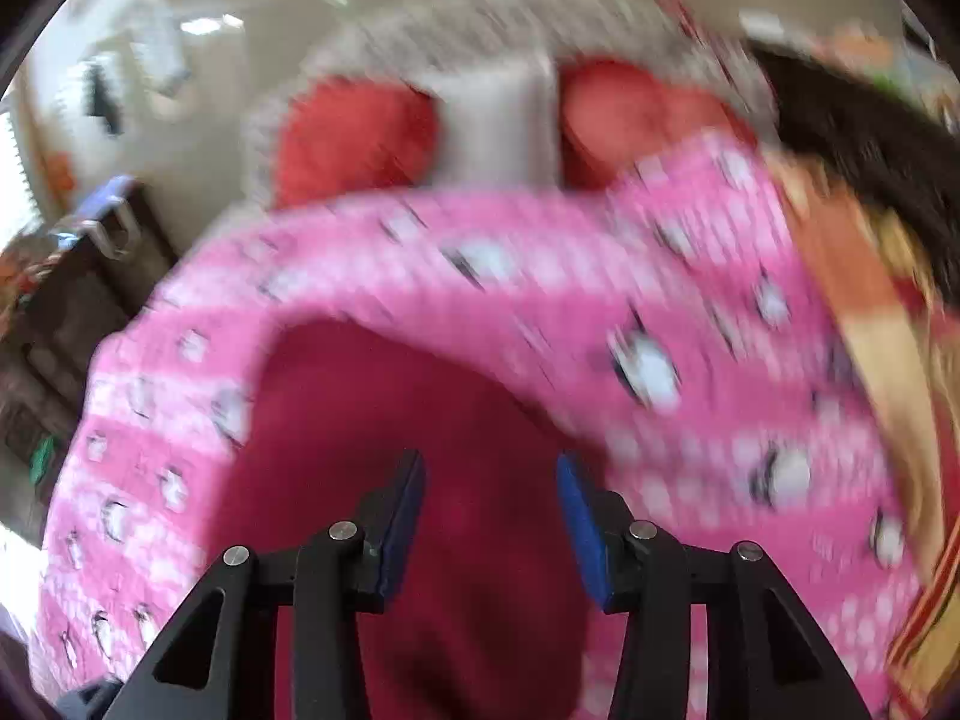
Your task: Fold small clothes
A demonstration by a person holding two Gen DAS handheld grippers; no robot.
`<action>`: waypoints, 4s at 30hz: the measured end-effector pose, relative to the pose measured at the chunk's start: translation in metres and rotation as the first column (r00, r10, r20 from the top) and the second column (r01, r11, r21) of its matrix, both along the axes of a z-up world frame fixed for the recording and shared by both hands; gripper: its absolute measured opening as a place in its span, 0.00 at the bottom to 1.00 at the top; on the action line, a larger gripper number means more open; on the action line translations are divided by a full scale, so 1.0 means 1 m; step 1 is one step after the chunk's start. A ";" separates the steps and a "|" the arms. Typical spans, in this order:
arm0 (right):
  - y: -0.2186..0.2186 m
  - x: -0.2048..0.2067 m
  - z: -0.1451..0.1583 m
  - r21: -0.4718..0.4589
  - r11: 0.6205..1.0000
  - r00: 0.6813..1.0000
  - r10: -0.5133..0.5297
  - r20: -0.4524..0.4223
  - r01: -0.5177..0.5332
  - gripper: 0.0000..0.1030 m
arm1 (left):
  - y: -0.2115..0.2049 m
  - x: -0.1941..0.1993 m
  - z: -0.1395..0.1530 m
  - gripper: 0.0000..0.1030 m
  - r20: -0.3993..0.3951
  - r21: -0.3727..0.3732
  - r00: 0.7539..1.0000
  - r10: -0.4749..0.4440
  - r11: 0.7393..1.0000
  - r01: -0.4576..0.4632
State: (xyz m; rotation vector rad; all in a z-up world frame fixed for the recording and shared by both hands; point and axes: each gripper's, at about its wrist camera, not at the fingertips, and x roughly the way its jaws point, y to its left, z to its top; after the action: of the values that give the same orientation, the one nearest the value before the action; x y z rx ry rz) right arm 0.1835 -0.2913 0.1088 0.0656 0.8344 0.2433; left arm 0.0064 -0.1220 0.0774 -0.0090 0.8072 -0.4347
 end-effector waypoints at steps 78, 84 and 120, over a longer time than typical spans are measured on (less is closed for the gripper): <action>-0.056 -0.066 -0.115 0.503 0.861 0.996 0.089 0.012 -0.083 0.82 | 0.036 0.126 -0.051 0.82 -0.183 -0.510 0.983 -0.015 0.856 -0.082; -0.040 -0.066 -0.113 0.398 0.912 0.994 0.108 0.012 -0.103 0.90 | 0.034 0.127 -0.052 0.82 -0.173 -0.494 0.985 -0.005 0.865 -0.082; -0.042 -0.071 -0.115 0.371 0.928 0.999 0.037 0.006 -0.037 0.77 | 0.040 0.123 -0.059 0.82 -0.162 -0.503 0.987 -0.018 0.862 -0.067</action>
State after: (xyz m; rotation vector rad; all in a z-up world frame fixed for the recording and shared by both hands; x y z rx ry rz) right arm 0.1127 -0.3334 -0.0064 0.4055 0.7826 0.4355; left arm 0.1295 -0.0823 0.0185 -0.5546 0.8309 -0.6194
